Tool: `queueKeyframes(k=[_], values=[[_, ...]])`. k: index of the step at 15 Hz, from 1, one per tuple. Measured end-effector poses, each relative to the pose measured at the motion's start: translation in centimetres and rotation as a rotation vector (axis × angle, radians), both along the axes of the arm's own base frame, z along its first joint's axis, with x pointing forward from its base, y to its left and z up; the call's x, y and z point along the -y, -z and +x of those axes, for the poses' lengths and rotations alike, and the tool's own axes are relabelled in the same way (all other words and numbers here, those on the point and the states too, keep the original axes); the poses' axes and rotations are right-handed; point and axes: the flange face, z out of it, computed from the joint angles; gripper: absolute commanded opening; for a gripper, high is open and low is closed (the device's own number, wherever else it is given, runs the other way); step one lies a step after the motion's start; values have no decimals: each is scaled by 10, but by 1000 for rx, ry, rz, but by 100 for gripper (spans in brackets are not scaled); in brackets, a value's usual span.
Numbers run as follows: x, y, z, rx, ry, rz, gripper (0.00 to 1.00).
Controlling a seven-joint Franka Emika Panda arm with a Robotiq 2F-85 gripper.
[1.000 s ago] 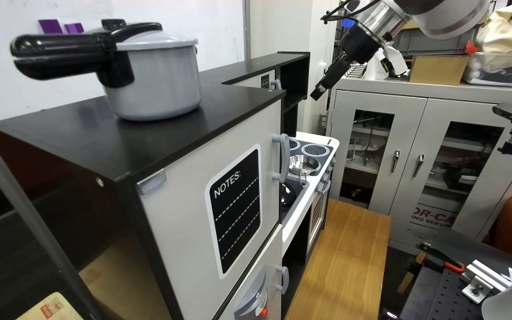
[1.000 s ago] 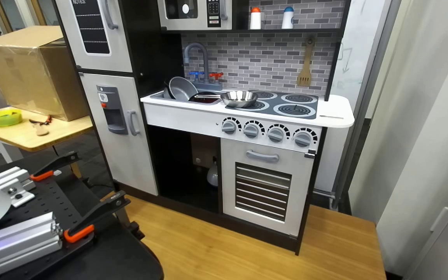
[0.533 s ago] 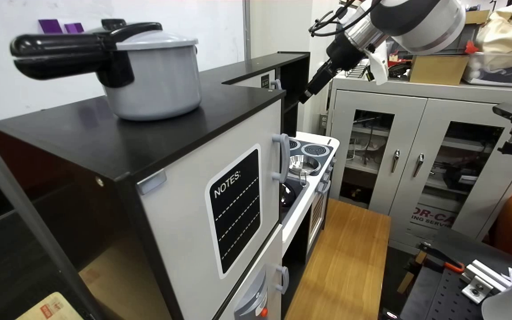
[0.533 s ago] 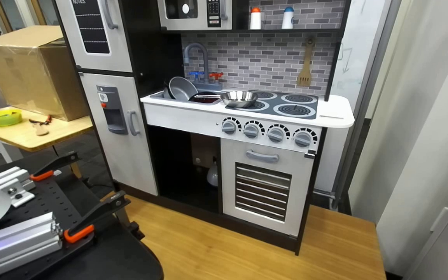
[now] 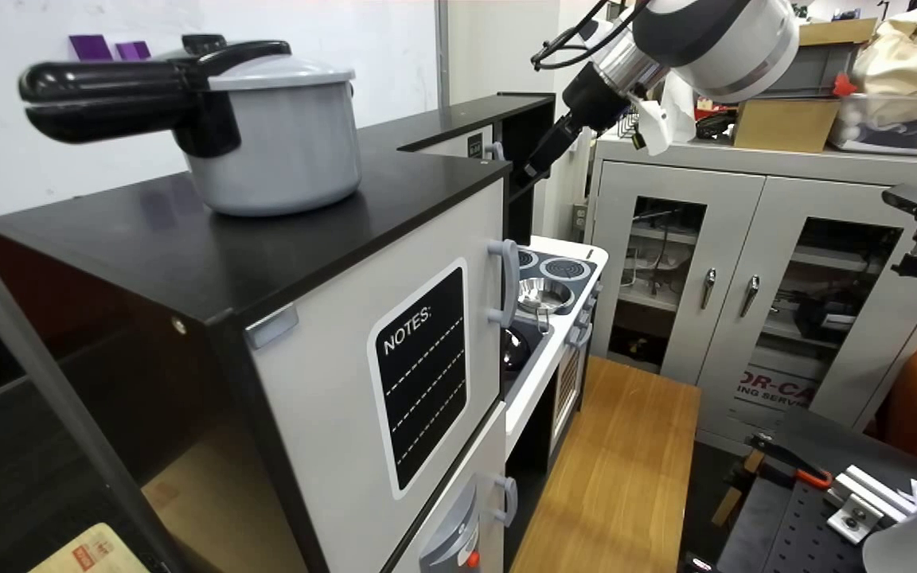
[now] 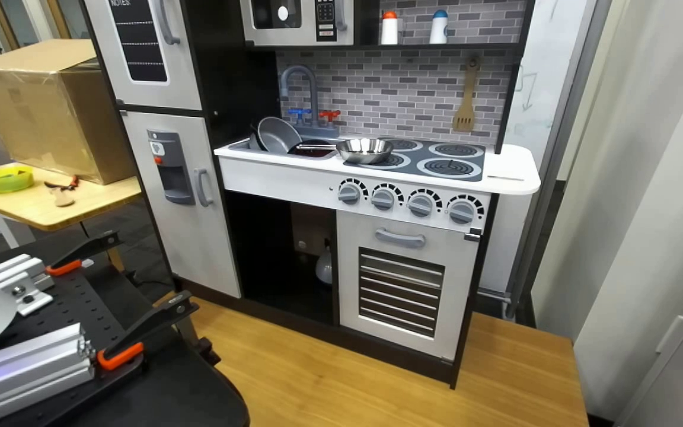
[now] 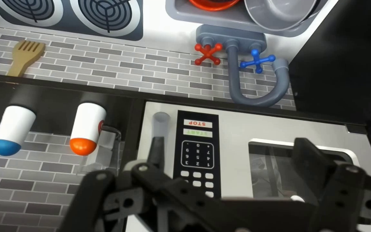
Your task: Open the door of the top cabinet.
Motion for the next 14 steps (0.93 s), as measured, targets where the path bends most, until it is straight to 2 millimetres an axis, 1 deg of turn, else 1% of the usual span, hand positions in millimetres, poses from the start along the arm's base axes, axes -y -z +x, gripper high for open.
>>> queueKeyframes(k=[6,10,14], values=[[0,0,0,1,-1,1,100],[4,6,1,-14,18,1,100],[5,10,7,-13,29,-7,100]])
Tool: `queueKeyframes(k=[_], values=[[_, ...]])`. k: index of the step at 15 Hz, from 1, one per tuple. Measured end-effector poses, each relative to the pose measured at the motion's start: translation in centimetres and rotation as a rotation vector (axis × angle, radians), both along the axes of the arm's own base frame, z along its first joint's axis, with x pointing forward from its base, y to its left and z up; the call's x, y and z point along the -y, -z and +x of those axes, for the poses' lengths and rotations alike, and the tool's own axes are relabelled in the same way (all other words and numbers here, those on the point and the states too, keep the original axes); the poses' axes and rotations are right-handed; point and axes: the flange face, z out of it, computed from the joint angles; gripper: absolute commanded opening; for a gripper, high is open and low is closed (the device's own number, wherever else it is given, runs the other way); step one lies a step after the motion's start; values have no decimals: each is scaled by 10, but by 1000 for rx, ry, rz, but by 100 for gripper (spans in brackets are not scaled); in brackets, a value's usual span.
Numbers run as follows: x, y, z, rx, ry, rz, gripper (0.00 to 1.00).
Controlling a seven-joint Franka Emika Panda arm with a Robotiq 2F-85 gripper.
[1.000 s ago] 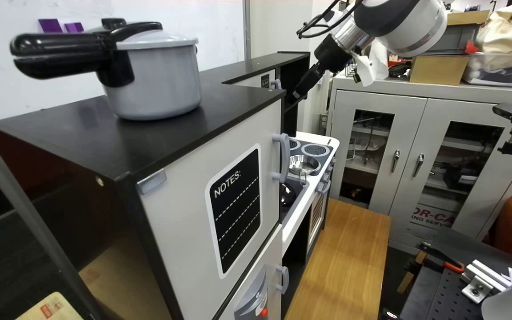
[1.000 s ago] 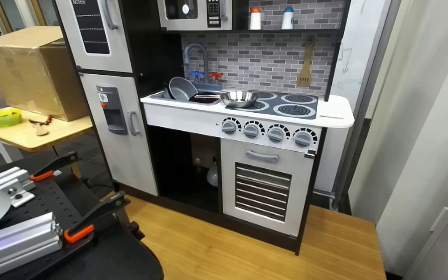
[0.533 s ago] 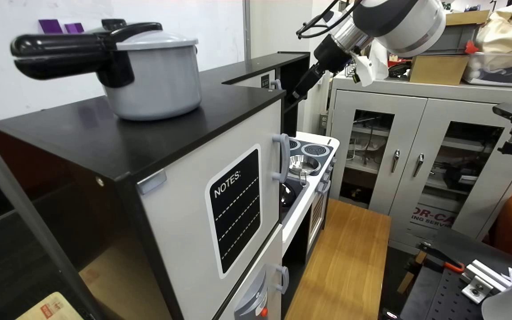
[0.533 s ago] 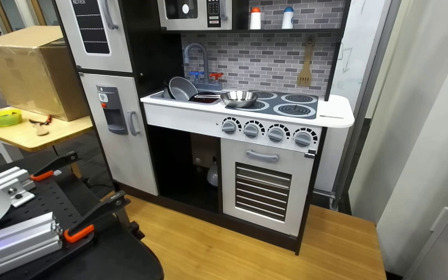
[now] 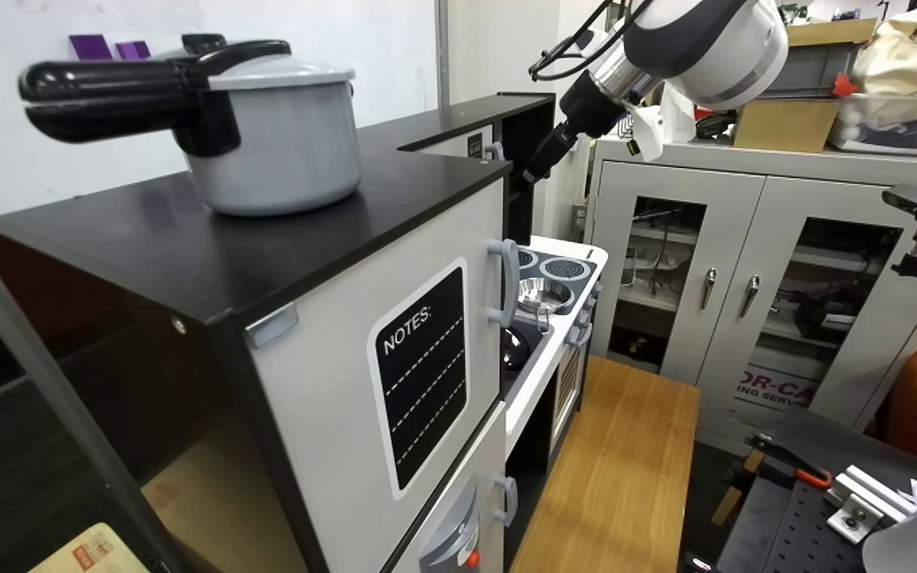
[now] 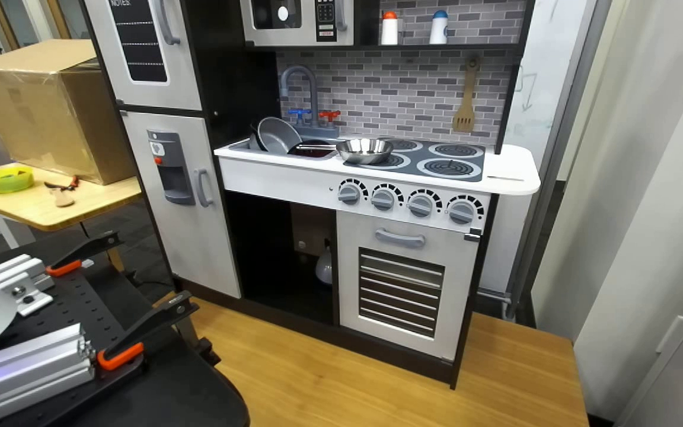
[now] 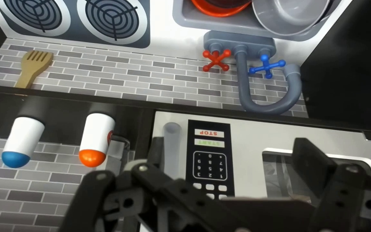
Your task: Open the door of the top cabinet.
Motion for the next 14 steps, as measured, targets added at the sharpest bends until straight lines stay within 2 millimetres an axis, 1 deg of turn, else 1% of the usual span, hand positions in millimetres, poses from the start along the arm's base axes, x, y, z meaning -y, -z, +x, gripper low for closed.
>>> queueKeyframes(k=[5,8,14], values=[[1,1,17,9,12,-18,100],[2,4,28,3,17,-30,100],[7,8,54,0,32,-54,100]])
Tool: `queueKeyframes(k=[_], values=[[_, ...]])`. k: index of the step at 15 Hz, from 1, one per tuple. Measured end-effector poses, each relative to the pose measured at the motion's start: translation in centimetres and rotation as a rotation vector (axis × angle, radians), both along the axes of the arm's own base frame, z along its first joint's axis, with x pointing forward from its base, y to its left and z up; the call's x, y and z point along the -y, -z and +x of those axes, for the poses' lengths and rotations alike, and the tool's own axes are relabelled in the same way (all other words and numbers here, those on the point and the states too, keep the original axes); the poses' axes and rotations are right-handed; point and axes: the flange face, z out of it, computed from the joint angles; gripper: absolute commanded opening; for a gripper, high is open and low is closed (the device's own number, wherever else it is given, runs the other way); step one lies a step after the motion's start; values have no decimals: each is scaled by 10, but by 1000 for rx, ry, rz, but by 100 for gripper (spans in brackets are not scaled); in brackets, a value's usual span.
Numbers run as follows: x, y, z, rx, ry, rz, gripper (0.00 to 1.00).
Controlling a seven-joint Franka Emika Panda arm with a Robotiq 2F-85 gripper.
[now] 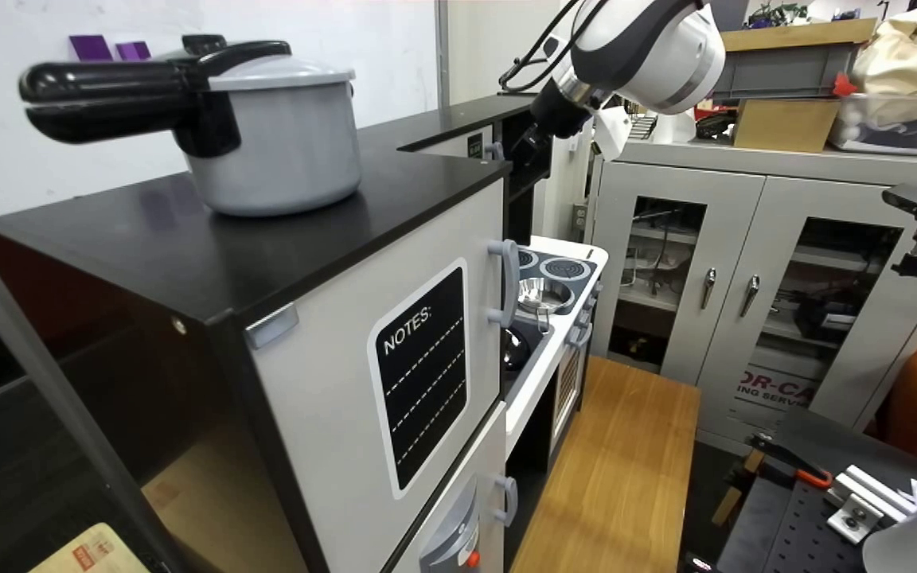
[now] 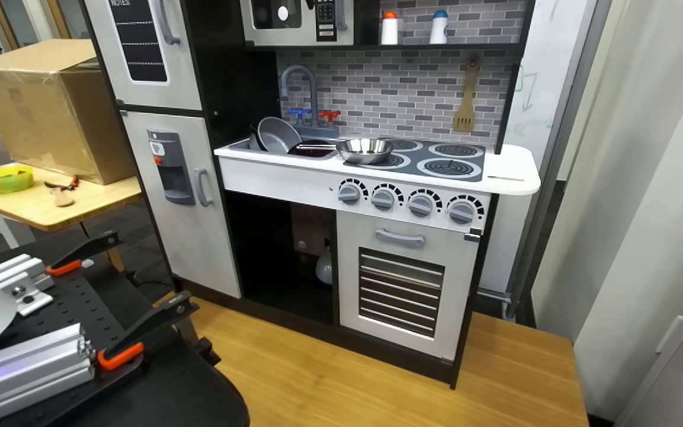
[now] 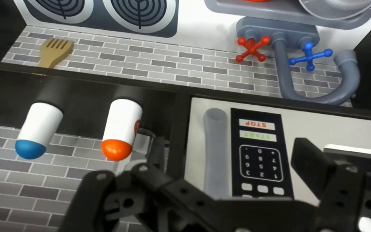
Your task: Open the door of the top cabinet.
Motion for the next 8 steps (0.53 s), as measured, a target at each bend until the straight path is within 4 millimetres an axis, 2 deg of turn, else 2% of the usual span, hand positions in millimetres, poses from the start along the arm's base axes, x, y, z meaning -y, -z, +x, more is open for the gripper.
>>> queueKeyframes(k=[4,8], values=[[8,-3,17,10,23,-10,100],[6,0,22,-1,31,-5,100]])
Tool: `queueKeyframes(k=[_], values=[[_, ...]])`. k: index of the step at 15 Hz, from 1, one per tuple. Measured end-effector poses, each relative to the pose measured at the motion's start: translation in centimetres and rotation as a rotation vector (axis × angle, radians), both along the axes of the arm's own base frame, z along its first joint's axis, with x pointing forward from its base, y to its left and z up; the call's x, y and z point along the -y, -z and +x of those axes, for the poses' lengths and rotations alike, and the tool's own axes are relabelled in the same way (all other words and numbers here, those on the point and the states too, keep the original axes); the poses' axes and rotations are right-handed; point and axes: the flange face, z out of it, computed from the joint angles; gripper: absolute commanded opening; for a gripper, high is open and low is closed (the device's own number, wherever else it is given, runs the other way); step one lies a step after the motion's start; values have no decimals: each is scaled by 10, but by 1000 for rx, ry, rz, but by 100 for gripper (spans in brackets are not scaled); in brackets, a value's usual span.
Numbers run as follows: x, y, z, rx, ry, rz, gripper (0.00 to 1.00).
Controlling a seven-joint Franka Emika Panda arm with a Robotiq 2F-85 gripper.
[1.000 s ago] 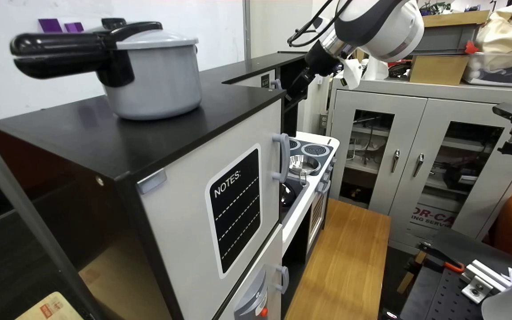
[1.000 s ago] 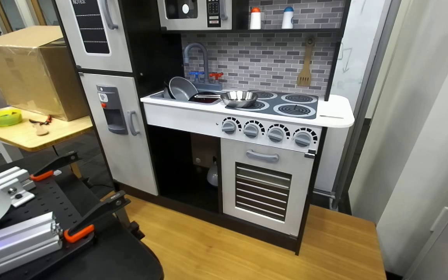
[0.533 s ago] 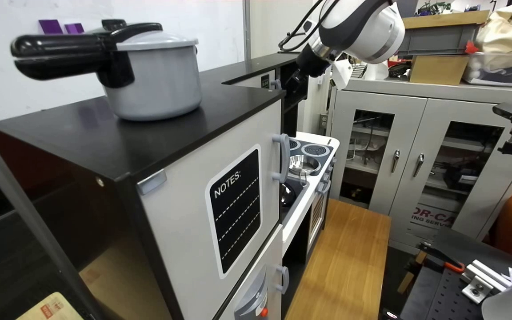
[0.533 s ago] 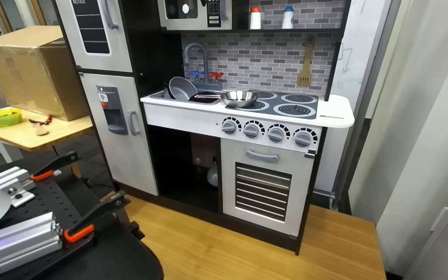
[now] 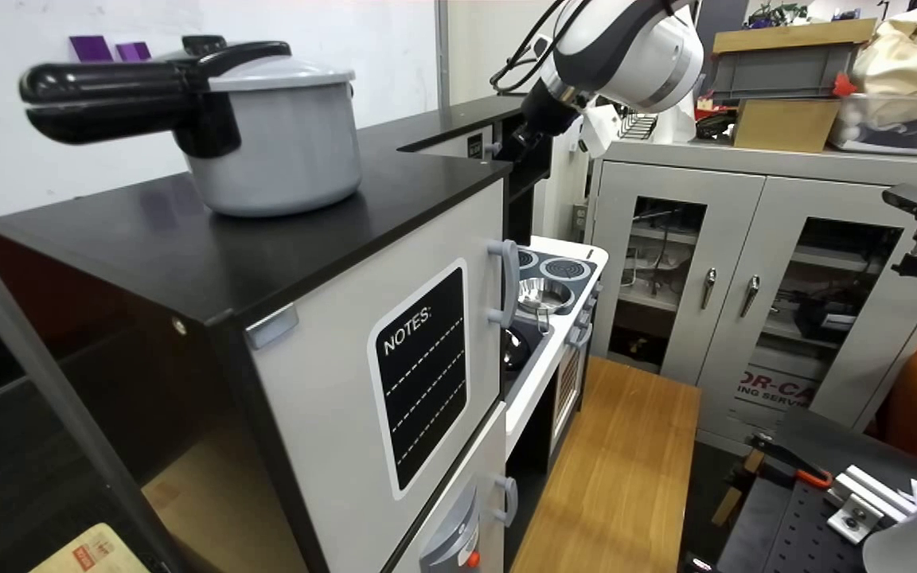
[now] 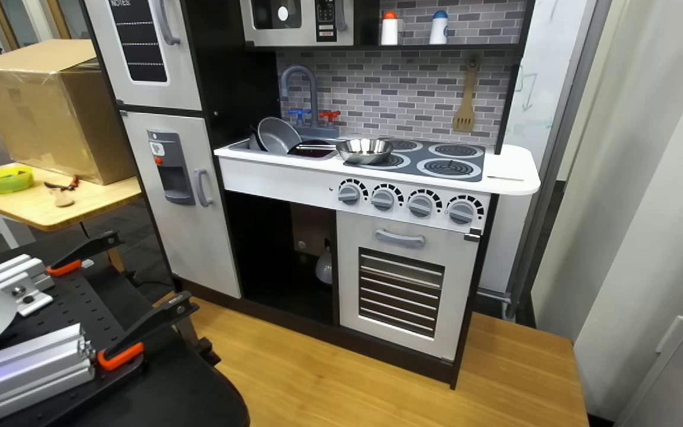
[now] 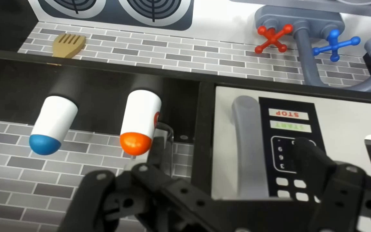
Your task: Open the door of the top cabinet.
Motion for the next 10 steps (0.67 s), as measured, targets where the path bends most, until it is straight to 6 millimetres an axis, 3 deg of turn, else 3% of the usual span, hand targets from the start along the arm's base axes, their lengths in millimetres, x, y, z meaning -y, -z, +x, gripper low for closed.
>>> queueKeyframes(k=[4,6,10], values=[[-1,3,-1,-19,14,19,98],[-1,4,-1,-22,22,25,74],[-2,4,-1,-23,28,31,47]])
